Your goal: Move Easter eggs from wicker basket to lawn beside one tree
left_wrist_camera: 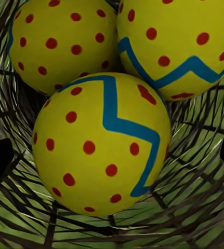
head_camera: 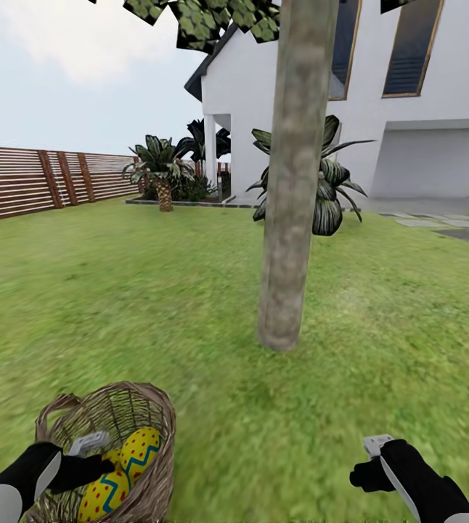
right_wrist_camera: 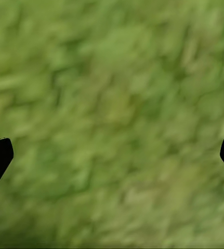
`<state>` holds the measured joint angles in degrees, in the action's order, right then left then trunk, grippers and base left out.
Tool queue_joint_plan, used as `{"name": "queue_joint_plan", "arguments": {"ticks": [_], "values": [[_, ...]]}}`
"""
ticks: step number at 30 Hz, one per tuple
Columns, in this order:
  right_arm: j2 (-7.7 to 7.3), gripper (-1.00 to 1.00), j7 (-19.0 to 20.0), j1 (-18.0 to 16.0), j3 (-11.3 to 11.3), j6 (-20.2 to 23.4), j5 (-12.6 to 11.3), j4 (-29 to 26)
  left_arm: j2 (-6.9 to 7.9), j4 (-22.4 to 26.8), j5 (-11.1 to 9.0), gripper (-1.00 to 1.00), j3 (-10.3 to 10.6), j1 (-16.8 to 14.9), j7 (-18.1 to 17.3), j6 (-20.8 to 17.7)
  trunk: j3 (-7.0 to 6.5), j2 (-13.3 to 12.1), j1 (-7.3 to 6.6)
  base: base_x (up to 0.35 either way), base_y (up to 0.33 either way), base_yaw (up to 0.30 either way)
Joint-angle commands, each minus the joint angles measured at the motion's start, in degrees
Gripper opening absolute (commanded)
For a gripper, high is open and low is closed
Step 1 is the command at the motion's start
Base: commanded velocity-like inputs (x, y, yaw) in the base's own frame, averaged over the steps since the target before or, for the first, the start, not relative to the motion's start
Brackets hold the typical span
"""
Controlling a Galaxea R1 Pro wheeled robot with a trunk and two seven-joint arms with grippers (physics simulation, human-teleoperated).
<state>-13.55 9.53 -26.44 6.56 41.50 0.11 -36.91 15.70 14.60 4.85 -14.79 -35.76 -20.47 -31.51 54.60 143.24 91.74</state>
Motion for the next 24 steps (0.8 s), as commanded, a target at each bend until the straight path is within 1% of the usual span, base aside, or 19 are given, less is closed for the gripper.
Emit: {"name": "queue_joint_plan", "arguments": {"ticks": [1,5,24], "values": [[-0.07,1.0,0.1,0.0,0.3,0.3,0.0,-0.1,0.06,0.2,0.5,1.0,-0.5,0.0,-0.4,-0.3,0.29,0.0,0.01,0.0,0.0,0.0],[-0.07,1.0,0.1,0.0,0.3,0.3,0.1,0.0,0.42,0.3,0.5,1.0,-0.5,0.0,-0.4,-0.4,1.18,0.1,0.11,0.0,0.0,0.0],[0.02,1.0,0.1,0.0,0.3,0.3,0.1,0.1,-0.05,0.3,0.4,1.0,-0.5,-0.1,-0.4,-0.3,5.38,0.4,0.6,0.0,0.0,0.0]]}}
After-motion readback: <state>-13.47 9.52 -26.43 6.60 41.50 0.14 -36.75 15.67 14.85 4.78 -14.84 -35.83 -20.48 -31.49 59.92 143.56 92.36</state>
